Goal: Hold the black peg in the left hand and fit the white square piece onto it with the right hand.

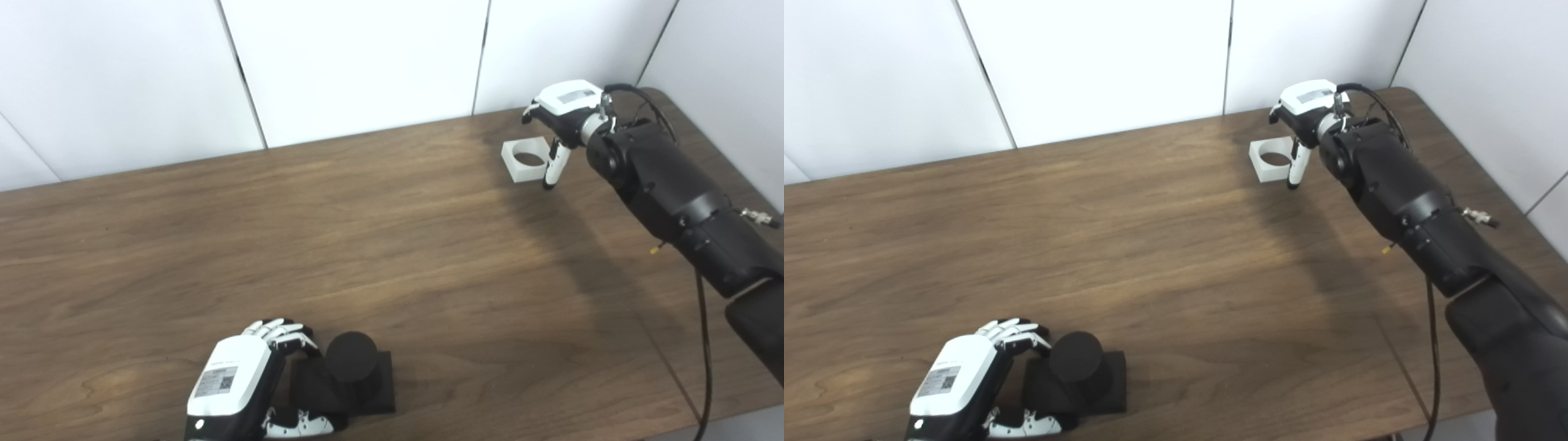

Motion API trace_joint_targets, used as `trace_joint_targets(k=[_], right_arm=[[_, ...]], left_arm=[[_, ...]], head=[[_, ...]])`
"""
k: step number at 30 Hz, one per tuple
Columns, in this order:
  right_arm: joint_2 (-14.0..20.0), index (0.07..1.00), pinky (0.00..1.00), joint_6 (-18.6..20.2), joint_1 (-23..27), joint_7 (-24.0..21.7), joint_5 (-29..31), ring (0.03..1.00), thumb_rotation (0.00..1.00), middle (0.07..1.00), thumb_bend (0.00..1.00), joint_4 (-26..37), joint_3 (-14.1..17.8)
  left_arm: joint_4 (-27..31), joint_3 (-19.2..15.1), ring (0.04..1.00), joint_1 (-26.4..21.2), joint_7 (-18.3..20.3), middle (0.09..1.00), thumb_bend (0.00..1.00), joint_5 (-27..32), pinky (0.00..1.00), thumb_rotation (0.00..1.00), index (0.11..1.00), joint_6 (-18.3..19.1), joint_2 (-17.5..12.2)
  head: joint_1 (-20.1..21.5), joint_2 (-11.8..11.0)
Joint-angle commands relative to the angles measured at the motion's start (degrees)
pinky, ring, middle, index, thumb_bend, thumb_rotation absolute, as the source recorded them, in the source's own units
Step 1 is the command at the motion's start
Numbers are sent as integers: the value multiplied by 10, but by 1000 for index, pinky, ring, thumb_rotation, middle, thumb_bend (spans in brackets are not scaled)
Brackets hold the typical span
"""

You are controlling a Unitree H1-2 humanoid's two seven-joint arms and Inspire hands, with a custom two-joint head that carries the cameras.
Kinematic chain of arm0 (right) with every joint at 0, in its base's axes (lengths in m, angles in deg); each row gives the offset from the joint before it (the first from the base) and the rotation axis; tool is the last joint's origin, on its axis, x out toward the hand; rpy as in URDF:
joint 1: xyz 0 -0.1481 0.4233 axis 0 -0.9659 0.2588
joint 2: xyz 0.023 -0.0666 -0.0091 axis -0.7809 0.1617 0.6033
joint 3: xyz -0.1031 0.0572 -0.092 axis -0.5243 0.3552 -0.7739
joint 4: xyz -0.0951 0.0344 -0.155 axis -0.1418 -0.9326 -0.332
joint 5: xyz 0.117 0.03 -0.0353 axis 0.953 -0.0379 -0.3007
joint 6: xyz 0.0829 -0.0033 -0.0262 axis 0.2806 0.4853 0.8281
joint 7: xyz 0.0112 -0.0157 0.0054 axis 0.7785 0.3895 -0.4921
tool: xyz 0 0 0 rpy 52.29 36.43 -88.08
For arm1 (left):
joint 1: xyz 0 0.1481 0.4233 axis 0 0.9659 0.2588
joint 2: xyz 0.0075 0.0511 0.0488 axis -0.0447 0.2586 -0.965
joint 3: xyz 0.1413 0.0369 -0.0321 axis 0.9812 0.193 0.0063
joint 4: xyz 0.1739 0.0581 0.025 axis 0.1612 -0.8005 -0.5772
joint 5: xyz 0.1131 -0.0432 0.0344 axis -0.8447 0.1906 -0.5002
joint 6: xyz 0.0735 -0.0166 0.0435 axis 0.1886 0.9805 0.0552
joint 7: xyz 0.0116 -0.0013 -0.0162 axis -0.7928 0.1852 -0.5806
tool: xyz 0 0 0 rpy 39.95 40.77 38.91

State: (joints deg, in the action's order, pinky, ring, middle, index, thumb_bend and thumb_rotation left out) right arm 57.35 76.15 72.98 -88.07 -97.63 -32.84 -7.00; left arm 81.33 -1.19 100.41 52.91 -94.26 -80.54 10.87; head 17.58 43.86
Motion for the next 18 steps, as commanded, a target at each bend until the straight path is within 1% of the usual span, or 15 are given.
trace_joint_targets(k=[1,4,7,10,14,18], right_arm=[[12,858,950,5,27,12,-17,989,208,945,959,4,1],[11,868,906,8,20,19,-20,962,218,931,959,-2,-2],[9,876,905,11,12,25,-13,966,224,931,943,-6,4],[7,863,912,14,7,32,-11,972,212,928,934,-12,7],[9,818,901,9,1,49,-16,951,193,906,952,-13,5],[11,777,897,3,1,57,-15,944,178,897,935,-15,2]], left_arm=[[8,0,860,5,16,774,522,-4,907,54,486,5,-2],[9,2,853,6,16,771,522,-10,904,54,486,3,-1],[12,3,853,8,20,771,522,-16,904,54,486,4,0],[14,1,855,10,20,772,522,-17,902,54,486,3,1],[16,-1,850,9,17,767,522,-17,892,53,486,1,1],[15,-1,846,8,15,763,522,-20,890,53,486,-1,4]], head=[[-2,0],[-8,1],[-10,2],[-8,2],[-9,3],[-9,4]])
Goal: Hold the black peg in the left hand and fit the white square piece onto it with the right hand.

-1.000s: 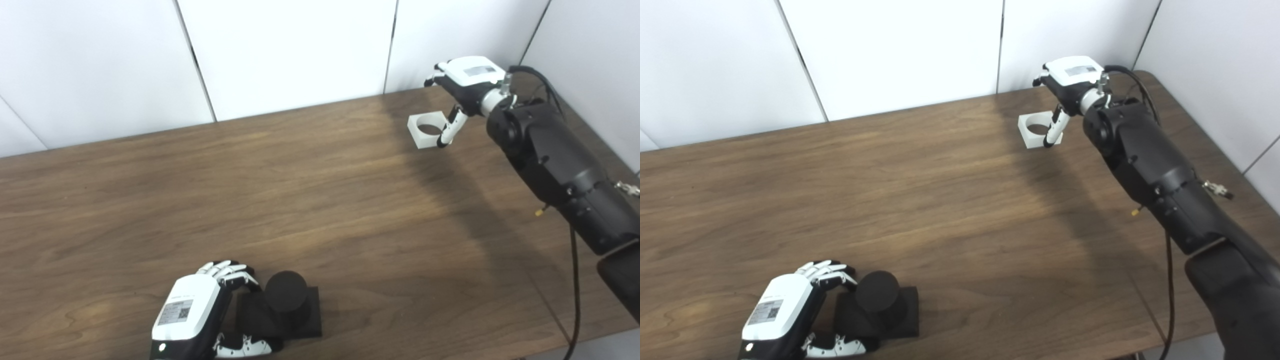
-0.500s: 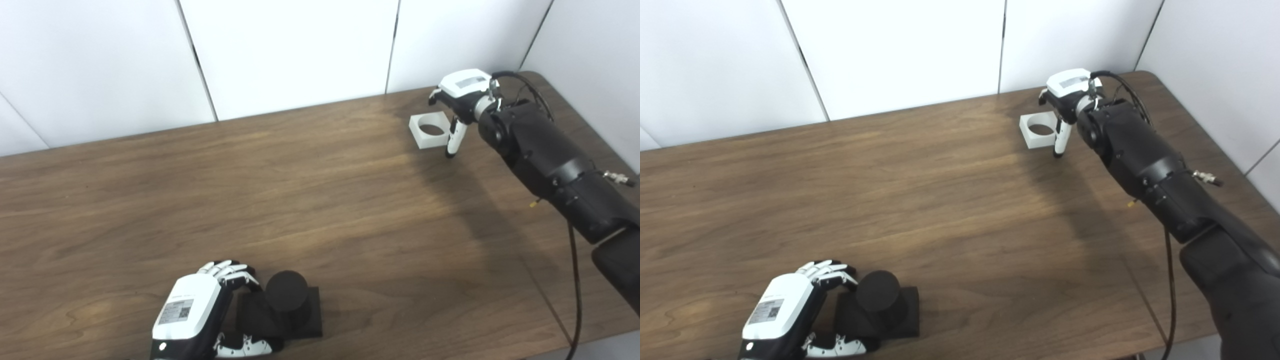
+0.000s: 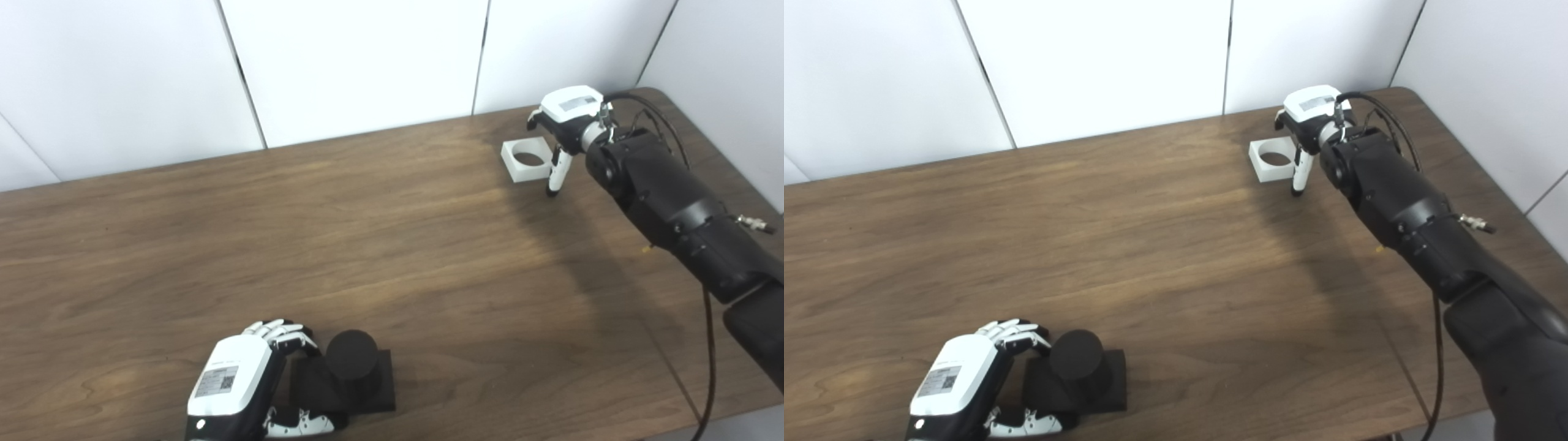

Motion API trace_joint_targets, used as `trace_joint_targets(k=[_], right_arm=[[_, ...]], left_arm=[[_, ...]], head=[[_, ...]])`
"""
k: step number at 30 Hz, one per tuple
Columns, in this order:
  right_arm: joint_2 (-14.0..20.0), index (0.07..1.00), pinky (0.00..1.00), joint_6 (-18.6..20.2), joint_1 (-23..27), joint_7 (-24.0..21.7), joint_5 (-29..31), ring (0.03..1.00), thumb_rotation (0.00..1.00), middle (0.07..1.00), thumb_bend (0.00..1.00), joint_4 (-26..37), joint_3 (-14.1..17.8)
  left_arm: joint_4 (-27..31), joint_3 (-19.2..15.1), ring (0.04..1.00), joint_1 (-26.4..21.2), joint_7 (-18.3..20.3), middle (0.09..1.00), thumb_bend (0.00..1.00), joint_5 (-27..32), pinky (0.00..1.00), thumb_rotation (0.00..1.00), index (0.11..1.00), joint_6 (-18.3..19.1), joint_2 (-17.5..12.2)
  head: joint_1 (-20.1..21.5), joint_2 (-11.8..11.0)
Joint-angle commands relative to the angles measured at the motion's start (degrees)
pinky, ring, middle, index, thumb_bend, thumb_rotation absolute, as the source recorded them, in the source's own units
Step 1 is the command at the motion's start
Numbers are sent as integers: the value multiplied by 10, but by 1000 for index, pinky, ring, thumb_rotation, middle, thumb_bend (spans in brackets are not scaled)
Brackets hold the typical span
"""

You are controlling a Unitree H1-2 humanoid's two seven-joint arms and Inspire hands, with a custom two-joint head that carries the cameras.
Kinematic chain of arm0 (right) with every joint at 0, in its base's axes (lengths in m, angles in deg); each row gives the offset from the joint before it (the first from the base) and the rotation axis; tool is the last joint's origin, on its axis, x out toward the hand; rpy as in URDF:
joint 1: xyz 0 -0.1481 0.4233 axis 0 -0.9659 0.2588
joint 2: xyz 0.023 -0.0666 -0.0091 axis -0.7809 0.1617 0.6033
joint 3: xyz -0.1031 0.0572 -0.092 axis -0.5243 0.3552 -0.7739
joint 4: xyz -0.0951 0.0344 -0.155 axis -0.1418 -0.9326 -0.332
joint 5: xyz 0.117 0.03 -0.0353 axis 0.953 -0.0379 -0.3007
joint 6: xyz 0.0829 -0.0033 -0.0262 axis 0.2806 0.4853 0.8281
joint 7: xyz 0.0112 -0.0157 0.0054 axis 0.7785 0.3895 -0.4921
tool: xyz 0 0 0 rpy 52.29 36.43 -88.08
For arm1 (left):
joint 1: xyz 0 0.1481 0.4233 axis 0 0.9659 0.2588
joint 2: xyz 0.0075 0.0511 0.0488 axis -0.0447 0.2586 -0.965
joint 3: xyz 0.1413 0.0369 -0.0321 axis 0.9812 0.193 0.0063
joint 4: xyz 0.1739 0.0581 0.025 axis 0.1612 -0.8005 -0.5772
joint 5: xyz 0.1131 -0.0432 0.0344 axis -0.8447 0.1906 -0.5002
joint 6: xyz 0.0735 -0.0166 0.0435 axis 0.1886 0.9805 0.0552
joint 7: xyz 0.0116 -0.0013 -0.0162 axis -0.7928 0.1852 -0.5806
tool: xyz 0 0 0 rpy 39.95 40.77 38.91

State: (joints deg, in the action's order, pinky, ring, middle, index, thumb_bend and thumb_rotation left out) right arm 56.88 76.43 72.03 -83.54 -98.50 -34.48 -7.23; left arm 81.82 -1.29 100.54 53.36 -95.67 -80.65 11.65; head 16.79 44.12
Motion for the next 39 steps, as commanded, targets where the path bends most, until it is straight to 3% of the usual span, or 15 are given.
trace_joint_targets(k=[1,15,27,32,36,39], right_arm=[[17,770,897,-3,10,13,-6,943,176,895,929,1,3],[21,721,928,-14,24,-11,3,943,180,880,848,1,-3],[40,694,834,-78,63,-56,43,901,147,850,898,-26,-12],[41,641,742,-102,66,-52,57,863,19,795,837,-34,-8],[41,620,719,-96,69,-61,60,850,0,776,772,-35,-7],[41,615,751,-90,75,-75,58,853,0,774,803,-35,-10]], left_arm=[[10,1,846,6,10,763,522,-8,889,53,486,0,-3],[16,1,848,10,18,762,522,-8,888,54,486,2,1],[19,1,845,13,19,760,522,-12,889,53,486,3,9],[20,3,844,14,20,760,522,-18,889,53,486,3,12],[21,2,842,16,19,759,521,-19,886,52,486,3,15],[20,1,843,17,19,761,521,-18,884,52,486,2,16]], head=[[-1,1],[-8,9],[-13,12],[-15,13],[-17,15],[-17,15]])
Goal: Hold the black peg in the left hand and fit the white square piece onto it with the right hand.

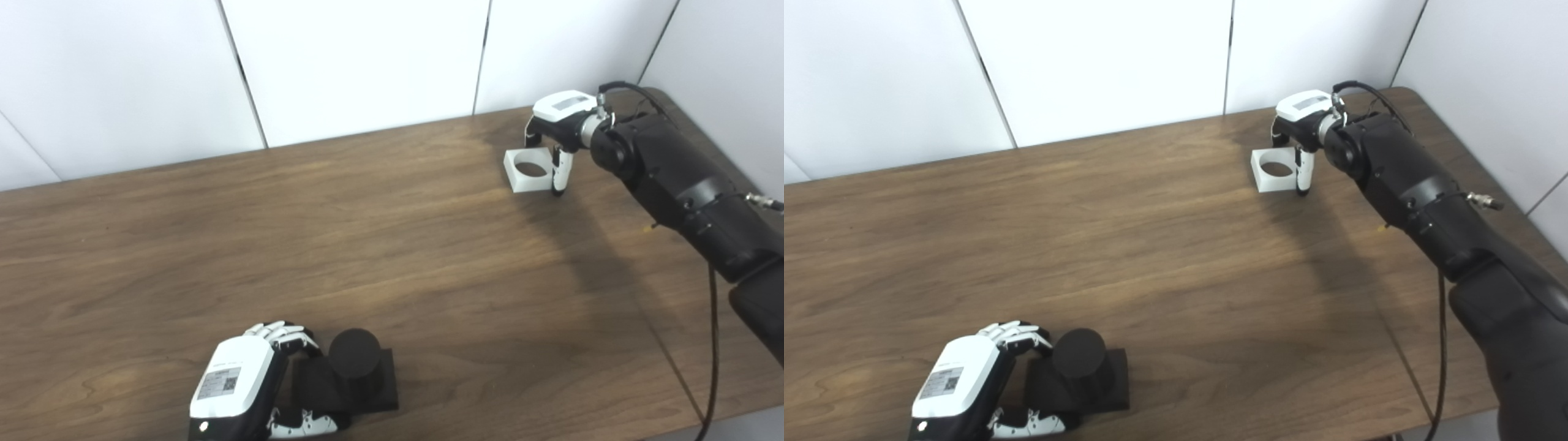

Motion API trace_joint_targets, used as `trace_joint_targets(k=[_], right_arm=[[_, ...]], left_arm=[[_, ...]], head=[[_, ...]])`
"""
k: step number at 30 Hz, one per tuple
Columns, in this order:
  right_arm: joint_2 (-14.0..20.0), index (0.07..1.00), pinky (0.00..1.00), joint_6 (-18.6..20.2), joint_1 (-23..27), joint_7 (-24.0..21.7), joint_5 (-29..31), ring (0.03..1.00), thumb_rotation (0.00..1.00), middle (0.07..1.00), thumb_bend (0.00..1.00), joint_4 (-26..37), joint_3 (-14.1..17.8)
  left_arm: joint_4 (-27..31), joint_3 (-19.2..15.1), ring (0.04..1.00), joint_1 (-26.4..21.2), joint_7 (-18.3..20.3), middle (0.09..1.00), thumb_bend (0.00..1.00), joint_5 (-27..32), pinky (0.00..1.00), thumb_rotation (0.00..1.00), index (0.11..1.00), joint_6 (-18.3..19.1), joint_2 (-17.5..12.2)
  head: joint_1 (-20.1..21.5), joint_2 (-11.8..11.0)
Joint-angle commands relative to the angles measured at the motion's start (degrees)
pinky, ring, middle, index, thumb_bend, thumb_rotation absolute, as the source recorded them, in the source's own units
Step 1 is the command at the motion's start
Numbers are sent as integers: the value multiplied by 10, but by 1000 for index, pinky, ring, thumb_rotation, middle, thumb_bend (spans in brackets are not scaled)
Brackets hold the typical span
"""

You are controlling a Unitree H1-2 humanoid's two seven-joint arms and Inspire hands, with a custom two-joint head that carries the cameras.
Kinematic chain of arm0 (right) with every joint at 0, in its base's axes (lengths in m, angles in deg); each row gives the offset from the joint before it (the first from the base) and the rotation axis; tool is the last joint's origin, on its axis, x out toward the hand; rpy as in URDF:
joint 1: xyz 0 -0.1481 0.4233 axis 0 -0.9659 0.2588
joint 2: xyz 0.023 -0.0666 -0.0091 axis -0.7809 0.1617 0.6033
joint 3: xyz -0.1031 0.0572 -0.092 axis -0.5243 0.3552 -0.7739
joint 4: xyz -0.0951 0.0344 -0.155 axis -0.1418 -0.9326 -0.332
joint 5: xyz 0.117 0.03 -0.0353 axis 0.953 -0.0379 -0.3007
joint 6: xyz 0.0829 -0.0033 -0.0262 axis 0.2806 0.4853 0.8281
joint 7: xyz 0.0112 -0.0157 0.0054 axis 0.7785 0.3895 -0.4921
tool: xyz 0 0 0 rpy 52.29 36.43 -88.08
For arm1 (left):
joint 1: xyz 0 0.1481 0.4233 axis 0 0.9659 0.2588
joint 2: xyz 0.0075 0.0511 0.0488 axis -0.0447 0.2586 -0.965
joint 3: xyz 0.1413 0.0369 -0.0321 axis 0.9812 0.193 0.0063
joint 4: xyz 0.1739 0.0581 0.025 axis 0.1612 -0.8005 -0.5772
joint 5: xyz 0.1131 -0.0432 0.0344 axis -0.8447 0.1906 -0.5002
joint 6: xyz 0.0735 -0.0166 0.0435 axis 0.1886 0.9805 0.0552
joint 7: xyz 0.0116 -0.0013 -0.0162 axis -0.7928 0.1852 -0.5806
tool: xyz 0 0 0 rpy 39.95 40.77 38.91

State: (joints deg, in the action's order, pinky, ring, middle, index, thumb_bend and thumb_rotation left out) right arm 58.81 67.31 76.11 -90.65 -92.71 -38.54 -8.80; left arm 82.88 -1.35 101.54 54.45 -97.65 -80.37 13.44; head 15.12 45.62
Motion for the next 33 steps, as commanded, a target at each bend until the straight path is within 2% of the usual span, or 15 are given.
trace_joint_targets(k=[1,8,9,10,12,24,28,29,30,31,33], right_arm=[[21,603,759,2,36,-9,0,850,0,771,825,6,5],[8,579,781,18,47,-19,-6,854,81,792,880,-7,3],[6,526,783,20,47,-19,-6,856,114,793,671,-7,4],[5,509,783,23,46,-20,-7,863,126,801,600,-6,3],[4,494,786,28,45,-22,-11,872,136,809,541,-5,1],[1,491,773,52,40,-32,-12,863,138,780,525,0,-3],[6,494,781,52,43,-50,-13,869,143,788,525,4,-10],[7,562,778,54,43,-54,-13,870,158,791,735,5,-11],[7,601,780,55,43,-55,-14,874,165,793,850,5,-12],[7,634,773,58,43,-57,-16,874,177,793,937,6,-13],[6,657,767,64,43,-59,-18,876,185,796,985,7,-13]], left_arm=[[9,1,844,7,8,761,521,1,886,52,486,-1,-1],[12,2,846,6,11,762,521,1,889,52,486,-1,1],[12,2,846,6,12,762,521,1,890,52,486,0,1],[13,2,847,6,12,762,521,1,891,52,486,0,1],[13,2,849,6,14,763,521,0,895,52,486,1,2],[15,-2,843,7,13,757,521,1,887,51,486,-1,3],[15,-2,842,6,14,758,521,-1,887,51,486,-2,3],[14,-2,842,5,14,758,521,-1,887,51,486,-2,3],[14,-2,843,5,13,758,521,0,887,51,486,-2,3],[14,-2,843,5,13,758,521,0,887,51,486,-2,3],[14,-3,843,5,13,757,521,1,887,51,486,-3,3]], head=[[2,1],[1,3],[1,4],[0,4],[0,4],[1,7],[1,7],[1,7],[1,7],[1,7],[1,8]])
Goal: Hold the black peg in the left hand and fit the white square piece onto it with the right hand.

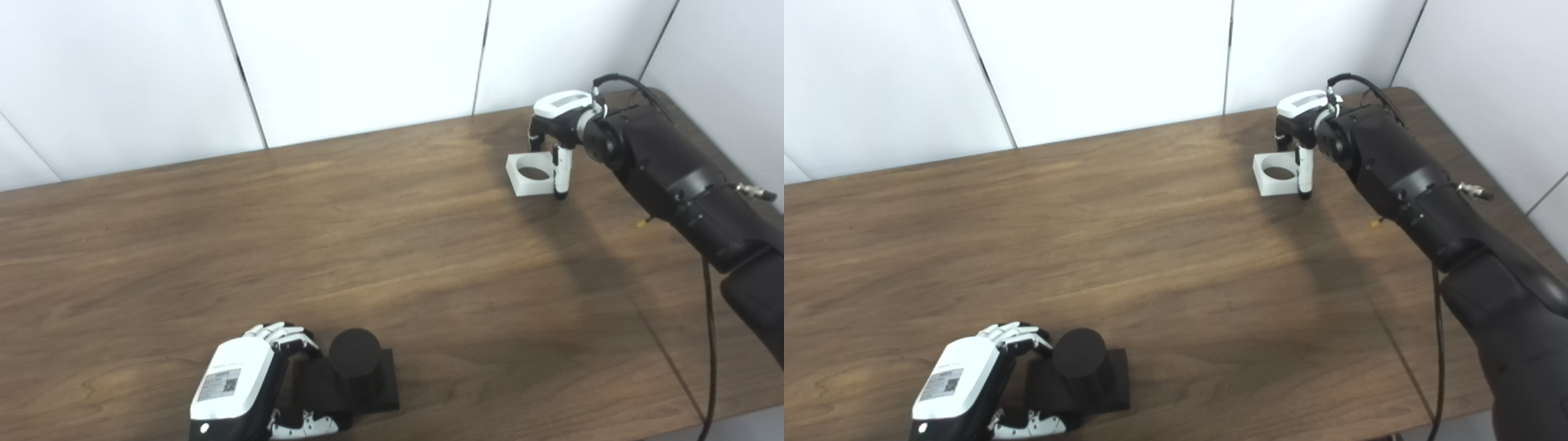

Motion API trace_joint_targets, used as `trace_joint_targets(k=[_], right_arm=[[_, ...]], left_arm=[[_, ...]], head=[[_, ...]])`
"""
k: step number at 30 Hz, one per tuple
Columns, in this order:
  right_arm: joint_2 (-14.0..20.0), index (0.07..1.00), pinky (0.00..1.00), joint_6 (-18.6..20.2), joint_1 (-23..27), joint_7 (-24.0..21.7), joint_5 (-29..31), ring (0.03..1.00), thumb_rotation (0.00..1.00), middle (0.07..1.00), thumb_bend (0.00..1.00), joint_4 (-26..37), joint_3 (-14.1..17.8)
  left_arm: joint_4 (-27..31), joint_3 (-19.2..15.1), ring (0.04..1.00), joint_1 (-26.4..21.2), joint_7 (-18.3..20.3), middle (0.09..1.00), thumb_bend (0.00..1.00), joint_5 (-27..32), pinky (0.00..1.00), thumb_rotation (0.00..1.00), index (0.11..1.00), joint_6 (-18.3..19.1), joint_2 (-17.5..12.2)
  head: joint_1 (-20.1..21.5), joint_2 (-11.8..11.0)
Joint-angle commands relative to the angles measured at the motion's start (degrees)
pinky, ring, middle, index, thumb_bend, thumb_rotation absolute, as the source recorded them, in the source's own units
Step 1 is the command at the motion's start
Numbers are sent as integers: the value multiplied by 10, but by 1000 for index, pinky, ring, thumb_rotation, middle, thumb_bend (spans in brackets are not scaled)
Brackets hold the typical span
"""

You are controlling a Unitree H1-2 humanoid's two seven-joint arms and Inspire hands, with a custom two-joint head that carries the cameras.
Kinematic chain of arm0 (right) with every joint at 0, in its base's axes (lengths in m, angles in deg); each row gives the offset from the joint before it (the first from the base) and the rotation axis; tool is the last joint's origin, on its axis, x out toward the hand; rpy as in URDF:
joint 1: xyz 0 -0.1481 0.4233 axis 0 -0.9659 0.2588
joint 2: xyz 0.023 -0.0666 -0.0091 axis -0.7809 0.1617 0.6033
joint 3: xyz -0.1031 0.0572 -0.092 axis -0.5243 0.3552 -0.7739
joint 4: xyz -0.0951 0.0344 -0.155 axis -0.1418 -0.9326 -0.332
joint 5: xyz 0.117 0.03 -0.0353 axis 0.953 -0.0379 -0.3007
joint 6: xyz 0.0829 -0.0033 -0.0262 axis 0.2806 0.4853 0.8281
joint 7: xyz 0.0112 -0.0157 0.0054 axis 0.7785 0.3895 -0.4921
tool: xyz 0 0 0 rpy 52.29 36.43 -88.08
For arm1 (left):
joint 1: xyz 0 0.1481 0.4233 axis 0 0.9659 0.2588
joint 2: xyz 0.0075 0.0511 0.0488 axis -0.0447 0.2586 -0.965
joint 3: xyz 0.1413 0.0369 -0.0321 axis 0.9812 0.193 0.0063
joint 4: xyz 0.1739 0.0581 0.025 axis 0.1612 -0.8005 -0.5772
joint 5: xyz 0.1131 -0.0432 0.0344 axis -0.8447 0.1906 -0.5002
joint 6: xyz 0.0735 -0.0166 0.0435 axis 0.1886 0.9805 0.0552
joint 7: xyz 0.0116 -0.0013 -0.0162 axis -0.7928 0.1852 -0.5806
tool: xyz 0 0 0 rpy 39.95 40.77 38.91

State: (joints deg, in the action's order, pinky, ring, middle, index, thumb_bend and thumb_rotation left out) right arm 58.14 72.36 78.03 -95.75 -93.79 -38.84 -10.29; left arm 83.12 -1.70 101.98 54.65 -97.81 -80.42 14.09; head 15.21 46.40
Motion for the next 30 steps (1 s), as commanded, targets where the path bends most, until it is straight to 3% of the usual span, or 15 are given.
trace_joint_targets(k=[1,13,15,20,22,27,30], right_arm=[[12,671,764,15,24,-10,-8,877,182,804,995,10,1],[11,723,744,26,29,-33,-10,890,221,844,1000,12,-7],[11,721,779,25,30,-33,-10,911,223,857,1000,11,-7],[8,725,740,32,33,-38,-11,884,237,828,1000,6,-7],[7,729,767,35,35,-40,-12,895,240,837,1000,5,-8],[5,755,774,40,40,-51,-19,887,297,829,1000,2,-17],[7,780,828,41,39,-57,-24,924,354,865,1000,8,-23]], left_arm=[[12,0,842,0,10,757,521,4,888,51,486,-2,-3],[10,-2,845,-1,14,759,521,3,893,51,486,-1,-3],[11,-2,844,-1,15,759,521,2,893,51,486,-1,-3],[9,-2,841,-2,12,757,522,1,889,51,486,-1,-3],[9,-3,842,-2,14,758,521,3,888,51,486,0,-3],[12,-3,844,-2,18,759,521,1,896,51,486,2,-2],[12,-3,843,-2,19,758,521,-1,894,51,486,1,-1]], head=[[0,1],[0,1],[0,2],[0,2],[0,2],[0,3],[0,3]])
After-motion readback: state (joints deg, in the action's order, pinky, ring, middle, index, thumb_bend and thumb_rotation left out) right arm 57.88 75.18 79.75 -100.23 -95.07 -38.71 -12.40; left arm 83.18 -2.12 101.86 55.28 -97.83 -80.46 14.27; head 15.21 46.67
